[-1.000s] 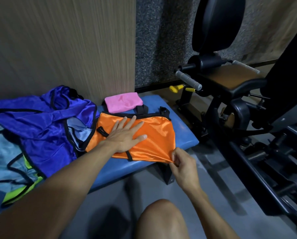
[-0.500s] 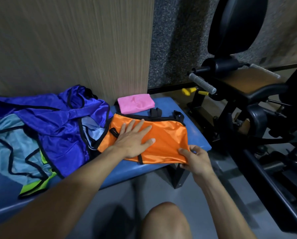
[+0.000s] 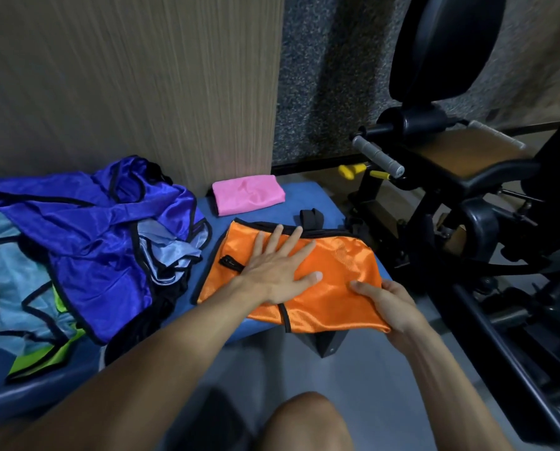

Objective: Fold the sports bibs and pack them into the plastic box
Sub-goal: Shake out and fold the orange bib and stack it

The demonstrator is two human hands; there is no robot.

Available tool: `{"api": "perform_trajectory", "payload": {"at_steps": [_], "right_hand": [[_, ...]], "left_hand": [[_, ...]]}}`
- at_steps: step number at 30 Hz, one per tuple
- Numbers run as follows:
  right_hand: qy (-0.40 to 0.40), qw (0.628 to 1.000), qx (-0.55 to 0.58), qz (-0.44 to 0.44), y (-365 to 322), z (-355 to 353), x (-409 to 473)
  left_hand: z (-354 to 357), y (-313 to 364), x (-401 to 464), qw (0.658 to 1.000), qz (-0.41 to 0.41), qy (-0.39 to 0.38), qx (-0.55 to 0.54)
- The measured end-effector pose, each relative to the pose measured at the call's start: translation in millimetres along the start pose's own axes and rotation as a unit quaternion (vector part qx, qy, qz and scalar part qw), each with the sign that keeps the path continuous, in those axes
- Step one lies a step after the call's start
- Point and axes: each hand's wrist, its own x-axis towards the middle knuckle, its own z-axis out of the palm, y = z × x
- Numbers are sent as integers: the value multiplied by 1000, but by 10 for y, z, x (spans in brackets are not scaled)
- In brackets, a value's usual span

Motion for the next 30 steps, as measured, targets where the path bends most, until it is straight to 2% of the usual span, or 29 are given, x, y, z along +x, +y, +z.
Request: {"api": "perform_trajectory", "payload": {"at_steps": [4, 8, 9, 11, 13, 14, 15, 17, 19, 21, 23, 24, 27, 28, 30], "right_hand": [[-84, 995, 50, -15, -158, 5, -93], [-105, 992, 57, -40, -333, 113, -193], [-102, 993, 44, -50, -381, 172, -213], [-88, 993, -20, -82, -479, 325, -248], [-66, 982, -127, -127, -630, 530, -231], [-58, 971, -180, -146, -726, 666, -208], [-57, 959, -225, -165, -819, 826, -185], [-75, 926, -308, -205, -955, 1246, -105], [-113, 890, -384, -217, -953, 1730, 19], [-144, 874, -441, -145, -812, 2160, 108], [-176, 872, -446, -93, -600, 2395, 151], [-188, 873, -438, -105, -511, 2434, 164], [-202, 876, -392, -196, -356, 2324, 131], [-200, 869, -392, -228, -335, 2225, 108], [-188, 831, -445, -274, -331, 2007, 64]], "left_hand": [[44, -95, 90, 1000, 17, -7, -4], [19, -225, 17, 998, 44, 36, 9], [13, -290, -3, 997, 61, 42, -4], [2, -430, -57, 983, 103, 87, -128], [-73, -535, -125, 929, 80, 194, -306], [-130, -589, -160, 882, 33, 233, -407], [-216, -628, -206, 829, -13, 238, -506], [-354, -720, -269, 745, -84, 195, -633], [-385, -865, -298, 697, -137, 147, -689], [-364, -999, -320, 662, -181, 123, -717], [-295, -1094, -335, 649, -216, 125, -718], [-278, -1125, -347, 657, -220, 129, -709], [-266, -1121, -358, 683, -205, 122, -690], [-251, -1117, -353, 691, -199, 123, -684], [-213, -1131, -327, 703, -193, 129, -672]]}}
